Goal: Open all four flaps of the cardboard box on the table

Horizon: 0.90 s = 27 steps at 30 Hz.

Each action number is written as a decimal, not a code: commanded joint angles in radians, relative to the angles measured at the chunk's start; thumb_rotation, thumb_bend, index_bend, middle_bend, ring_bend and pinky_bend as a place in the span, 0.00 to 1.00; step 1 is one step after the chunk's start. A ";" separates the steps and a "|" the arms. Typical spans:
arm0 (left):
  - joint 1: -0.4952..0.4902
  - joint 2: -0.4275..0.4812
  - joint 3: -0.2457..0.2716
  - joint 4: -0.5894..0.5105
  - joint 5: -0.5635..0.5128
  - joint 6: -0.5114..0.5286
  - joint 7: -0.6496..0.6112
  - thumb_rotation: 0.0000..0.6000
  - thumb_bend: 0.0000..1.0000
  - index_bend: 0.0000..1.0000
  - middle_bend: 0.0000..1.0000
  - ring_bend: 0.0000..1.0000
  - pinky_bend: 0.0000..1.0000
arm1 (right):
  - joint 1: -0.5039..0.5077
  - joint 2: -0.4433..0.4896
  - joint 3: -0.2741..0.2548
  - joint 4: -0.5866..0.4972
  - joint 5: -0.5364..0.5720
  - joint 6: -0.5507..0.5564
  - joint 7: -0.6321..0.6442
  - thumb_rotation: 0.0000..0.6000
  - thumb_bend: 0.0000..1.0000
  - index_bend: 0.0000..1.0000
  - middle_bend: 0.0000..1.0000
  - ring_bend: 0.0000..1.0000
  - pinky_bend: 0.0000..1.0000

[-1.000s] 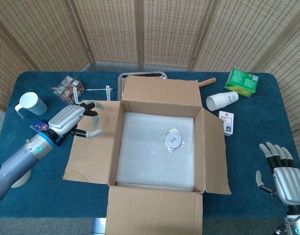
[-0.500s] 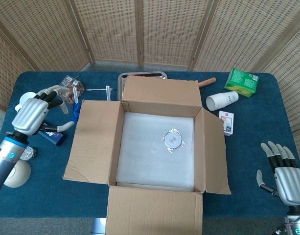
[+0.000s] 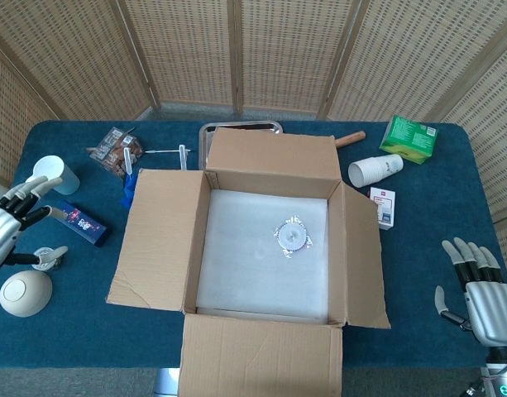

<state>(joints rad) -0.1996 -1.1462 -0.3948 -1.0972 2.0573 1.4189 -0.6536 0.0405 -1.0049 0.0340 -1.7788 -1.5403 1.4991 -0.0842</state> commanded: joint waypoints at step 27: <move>0.120 -0.054 0.289 -0.292 -0.243 0.188 0.363 1.00 0.00 0.28 0.00 0.03 0.15 | -0.041 -0.004 0.021 -0.023 0.033 0.078 -0.103 0.62 0.42 0.00 0.00 0.00 0.00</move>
<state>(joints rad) -0.0816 -1.2023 -0.1124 -1.3812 1.8213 1.6055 -0.2968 0.0058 -0.9958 0.0463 -1.8032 -1.5108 1.5587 -0.1733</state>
